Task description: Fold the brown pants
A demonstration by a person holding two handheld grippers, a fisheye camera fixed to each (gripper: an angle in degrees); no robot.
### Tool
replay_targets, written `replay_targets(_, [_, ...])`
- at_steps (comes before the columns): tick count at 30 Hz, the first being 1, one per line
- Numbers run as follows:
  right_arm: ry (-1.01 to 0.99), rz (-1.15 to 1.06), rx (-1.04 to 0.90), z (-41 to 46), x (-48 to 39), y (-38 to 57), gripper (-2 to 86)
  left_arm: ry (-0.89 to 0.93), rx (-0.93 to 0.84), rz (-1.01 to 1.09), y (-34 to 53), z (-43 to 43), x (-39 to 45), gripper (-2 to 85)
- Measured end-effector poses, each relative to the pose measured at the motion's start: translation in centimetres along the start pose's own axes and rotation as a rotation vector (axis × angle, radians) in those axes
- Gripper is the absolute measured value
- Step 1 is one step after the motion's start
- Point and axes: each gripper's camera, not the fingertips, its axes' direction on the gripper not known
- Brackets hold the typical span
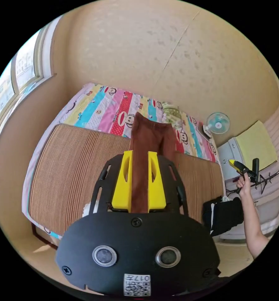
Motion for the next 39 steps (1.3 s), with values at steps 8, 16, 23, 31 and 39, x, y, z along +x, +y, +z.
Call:
replay_targets(8, [0.076, 0.222, -0.421, 14.3, 13.6, 16.3, 11.8, 0.113, -0.484, -0.209, 14.4, 17.2, -9.8, 13.7])
replay_targets(16, [0.250, 0.155, -0.564, 15.2, 16.0, 18.4, 5.5, -0.169, -0.680, 0.101, 13.2, 22.8, -9.4, 5.3])
replay_targets(23, [-0.200, 0.288, -0.285, 2.0, 24.2, 22.2, 2.9, 0.605, -0.552, -0.134, 10.9, 15.8, -19.2, -0.4])
replay_targets(31, [-0.038, 0.518, -0.310, -2.9, 33.5, 28.3, 2.1, 0.447, -0.363, -0.751, 18.2, 14.0, -29.2, 0.3])
replay_targets(39, [-0.069, 0.315, -0.327, -8.9, 30.3, 27.7, 2.1, 0.215, -0.305, -0.818, 18.2, 11.0, -25.7, 6.0])
